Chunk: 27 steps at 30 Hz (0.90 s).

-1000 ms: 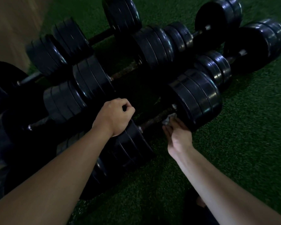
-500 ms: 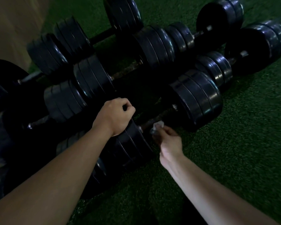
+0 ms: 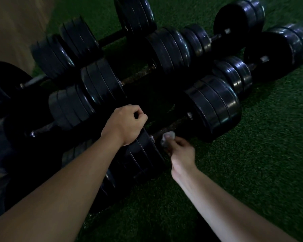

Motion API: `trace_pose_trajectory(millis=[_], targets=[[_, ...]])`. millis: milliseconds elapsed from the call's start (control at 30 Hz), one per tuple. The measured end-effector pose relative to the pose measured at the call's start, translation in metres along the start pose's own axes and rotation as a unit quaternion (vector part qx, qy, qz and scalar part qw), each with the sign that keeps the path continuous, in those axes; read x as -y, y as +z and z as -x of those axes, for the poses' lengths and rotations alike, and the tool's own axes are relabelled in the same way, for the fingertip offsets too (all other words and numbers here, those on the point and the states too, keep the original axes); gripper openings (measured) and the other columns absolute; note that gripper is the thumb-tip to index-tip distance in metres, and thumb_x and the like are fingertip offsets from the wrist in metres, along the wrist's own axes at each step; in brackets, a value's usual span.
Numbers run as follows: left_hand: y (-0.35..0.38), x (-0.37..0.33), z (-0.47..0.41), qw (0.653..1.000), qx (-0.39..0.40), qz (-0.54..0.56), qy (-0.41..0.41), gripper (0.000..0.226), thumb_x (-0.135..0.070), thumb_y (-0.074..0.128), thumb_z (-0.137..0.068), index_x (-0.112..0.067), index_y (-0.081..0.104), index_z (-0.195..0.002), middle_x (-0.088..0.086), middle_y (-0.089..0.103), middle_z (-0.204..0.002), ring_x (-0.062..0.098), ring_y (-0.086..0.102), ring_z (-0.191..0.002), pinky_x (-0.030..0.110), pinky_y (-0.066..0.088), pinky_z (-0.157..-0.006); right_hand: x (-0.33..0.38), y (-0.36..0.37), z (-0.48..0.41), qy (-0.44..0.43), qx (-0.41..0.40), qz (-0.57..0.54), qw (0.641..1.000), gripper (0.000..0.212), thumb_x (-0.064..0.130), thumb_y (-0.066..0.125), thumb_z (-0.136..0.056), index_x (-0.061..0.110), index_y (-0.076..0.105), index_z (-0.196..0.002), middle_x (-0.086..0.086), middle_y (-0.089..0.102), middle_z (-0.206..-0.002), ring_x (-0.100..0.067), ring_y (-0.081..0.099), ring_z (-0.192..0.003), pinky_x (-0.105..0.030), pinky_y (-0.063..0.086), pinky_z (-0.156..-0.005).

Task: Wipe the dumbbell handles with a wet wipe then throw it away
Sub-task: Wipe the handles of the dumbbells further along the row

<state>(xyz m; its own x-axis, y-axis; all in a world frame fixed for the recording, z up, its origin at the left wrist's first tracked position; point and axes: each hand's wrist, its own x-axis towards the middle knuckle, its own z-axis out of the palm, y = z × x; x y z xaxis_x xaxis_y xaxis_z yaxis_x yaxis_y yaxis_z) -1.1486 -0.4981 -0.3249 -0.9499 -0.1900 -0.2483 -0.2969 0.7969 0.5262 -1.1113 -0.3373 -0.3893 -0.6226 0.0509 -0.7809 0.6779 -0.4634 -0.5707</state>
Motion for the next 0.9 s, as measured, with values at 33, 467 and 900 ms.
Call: trace_pose_trajectory(millis=[33,467,900], targets=[[0.000,0.000,0.000,1.000,0.000,-0.001,0.000,0.019,-0.036,0.051,-0.092,-0.027,0.066,-0.085,-0.013,0.062,-0.095,0.007,0.059,-0.084,0.027,0.050,-0.073,-0.005,0.000,0.004,-0.001,0.011,0.024,1.000,0.008,0.013,0.073,-0.087,0.008,0.071,-0.093,-0.003,0.075,-0.080,-0.012,0.071,-0.072,-0.021,0.055,-0.062],[0.000,0.000,0.001,1.000,0.001,0.000,0.002,0.020,-0.037,0.051,-0.093,-0.025,0.067,-0.088,-0.013,0.061,-0.096,0.007,0.059,-0.083,0.023,0.048,-0.069,0.033,-0.029,-0.009,-0.518,-0.003,0.687,0.509,0.030,0.007,0.049,-0.086,0.014,0.068,-0.108,-0.008,0.064,-0.101,-0.030,0.061,-0.090,-0.041,0.056,-0.070],[0.000,0.000,0.001,1.000,0.002,0.001,-0.002,0.020,-0.036,0.051,-0.093,-0.026,0.066,-0.086,-0.013,0.061,-0.093,0.007,0.059,-0.080,0.022,0.047,-0.066,0.047,-0.014,-0.017,-0.518,0.110,0.660,0.533,0.032,0.004,0.052,-0.086,0.019,0.069,-0.109,-0.003,0.061,-0.104,-0.026,0.056,-0.097,-0.036,0.054,-0.075]])
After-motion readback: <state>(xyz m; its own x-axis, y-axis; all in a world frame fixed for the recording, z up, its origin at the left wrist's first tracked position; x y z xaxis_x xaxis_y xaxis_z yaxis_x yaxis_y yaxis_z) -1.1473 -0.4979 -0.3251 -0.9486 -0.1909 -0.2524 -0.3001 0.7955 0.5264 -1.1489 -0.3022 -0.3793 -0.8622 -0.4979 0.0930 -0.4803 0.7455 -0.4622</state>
